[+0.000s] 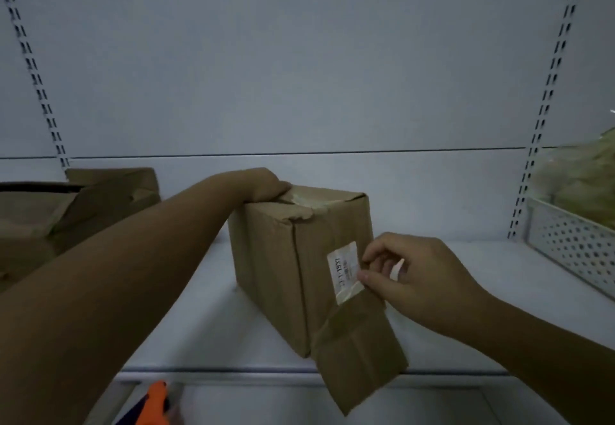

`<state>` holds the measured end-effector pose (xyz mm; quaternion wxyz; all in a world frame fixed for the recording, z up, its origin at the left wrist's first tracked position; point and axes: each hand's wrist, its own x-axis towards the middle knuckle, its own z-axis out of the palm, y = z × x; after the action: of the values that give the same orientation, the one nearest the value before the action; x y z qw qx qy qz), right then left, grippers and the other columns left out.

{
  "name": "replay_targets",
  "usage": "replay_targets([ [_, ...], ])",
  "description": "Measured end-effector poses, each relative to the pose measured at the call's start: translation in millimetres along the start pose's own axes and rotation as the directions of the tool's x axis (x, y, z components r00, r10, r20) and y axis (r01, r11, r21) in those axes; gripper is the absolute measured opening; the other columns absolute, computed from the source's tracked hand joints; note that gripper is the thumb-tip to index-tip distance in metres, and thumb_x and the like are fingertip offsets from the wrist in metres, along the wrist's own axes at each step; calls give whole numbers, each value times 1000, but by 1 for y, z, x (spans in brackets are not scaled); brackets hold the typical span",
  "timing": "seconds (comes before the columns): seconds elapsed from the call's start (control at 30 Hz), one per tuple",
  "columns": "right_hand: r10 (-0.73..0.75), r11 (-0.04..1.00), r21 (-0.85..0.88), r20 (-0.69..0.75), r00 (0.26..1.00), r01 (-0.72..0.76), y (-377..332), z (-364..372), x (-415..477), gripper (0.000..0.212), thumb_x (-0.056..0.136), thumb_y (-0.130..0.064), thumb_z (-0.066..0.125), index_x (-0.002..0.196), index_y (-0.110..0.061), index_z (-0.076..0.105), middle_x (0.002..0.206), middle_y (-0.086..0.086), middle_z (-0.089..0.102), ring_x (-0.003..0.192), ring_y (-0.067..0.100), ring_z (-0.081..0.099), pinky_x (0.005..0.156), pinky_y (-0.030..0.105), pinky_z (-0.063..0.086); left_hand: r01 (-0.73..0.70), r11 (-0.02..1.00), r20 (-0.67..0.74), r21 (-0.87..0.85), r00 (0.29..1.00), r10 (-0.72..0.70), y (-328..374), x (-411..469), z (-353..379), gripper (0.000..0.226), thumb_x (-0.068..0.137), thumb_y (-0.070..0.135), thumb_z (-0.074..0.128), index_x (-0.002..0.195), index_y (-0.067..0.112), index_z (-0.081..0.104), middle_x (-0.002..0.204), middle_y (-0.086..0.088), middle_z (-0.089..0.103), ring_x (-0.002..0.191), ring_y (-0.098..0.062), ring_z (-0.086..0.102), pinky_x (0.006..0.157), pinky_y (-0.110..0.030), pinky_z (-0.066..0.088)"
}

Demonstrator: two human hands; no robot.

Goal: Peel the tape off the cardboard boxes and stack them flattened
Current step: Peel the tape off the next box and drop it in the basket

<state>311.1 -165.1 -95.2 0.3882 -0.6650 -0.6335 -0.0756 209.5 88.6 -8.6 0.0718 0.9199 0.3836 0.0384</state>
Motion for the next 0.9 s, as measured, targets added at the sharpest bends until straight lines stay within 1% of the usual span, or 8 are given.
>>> replay_targets([
  [0.1, -343, 935, -152, -146, 928, 322, 14, 16, -8, 36, 77, -41, 68, 101, -14, 67, 96, -5, 62, 85, 4, 55, 69, 9, 48, -14, 1000, -36, -2, 999, 13, 0, -1, 8, 53, 98, 45, 28, 129, 10, 53, 137, -13, 48, 122, -28, 46, 102, -37, 31],
  [0.17, -514, 844, -290, -197, 835, 451, 24, 23, -8, 47, 77, -42, 68, 113, -13, 61, 115, 10, 57, 102, 14, 52, 84, 22, 49, -35, 999, -61, -17, 998, 34, 0, -3, 12, 51, 97, 46, 29, 127, 14, 55, 135, -11, 51, 120, -27, 47, 99, -36, 32],
  [0.27, -629, 741, -389, -119, 768, 547, 31, 26, -4, 65, 76, -57, 64, 127, -22, 45, 137, 12, 36, 129, 27, 36, 106, 41, 33, -57, 998, -86, -35, 995, 54, 1, -8, 15, 50, 97, 48, 28, 126, 17, 56, 132, -9, 54, 117, -27, 49, 91, -33, 32],
  [0.37, -643, 718, -390, -53, 764, 576, 31, 30, 1, 79, 70, -68, 62, 131, -24, 38, 144, 13, 27, 136, 33, 25, 109, 55, 25, -57, 998, -96, -17, 994, 55, 4, -12, 18, 51, 98, 47, 27, 129, 17, 55, 132, -10, 53, 117, -27, 49, 92, -33, 32],
  [0.47, -588, 797, -250, -106, 802, 550, 21, 28, 11, 82, 70, -64, 65, 132, -20, 37, 142, 11, 38, 135, 27, 31, 108, 52, 29, -41, 999, -103, 11, 994, 42, 6, -14, 19, 51, 98, 46, 26, 132, 17, 51, 135, -11, 51, 120, -28, 47, 94, -34, 32],
  [0.6, -610, 789, -167, -99, 786, 591, 14, 19, 22, 70, 73, -57, 67, 127, -17, 45, 120, 8, 62, 113, 18, 51, 94, 37, 43, -32, 999, -100, 26, 994, 35, 7, -15, 19, 51, 98, 46, 25, 133, 17, 49, 134, -10, 51, 119, -27, 47, 89, -32, 30],
  [0.73, -631, 774, -192, -153, 760, 604, 13, 16, 26, 57, 74, -49, 70, 113, -9, 63, 103, 7, 69, 97, 19, 58, 84, 35, 45, -28, 999, -113, 22, 993, 30, 8, -16, 20, 50, 98, 45, 26, 133, 17, 50, 133, -10, 52, 118, -27, 47, 86, -31, 28],
  [0.9, -658, 749, -276, -203, 725, 602, 11, 18, 26, 44, 81, -42, 65, 105, -5, 69, 94, 7, 72, 87, 21, 62, 81, 33, 43, -35, 999, -119, 11, 992, 36, 8, -18, 20, 50, 98, 46, 27, 132, 17, 51, 132, -10, 53, 117, -27, 48, 86, -31, 29],
])
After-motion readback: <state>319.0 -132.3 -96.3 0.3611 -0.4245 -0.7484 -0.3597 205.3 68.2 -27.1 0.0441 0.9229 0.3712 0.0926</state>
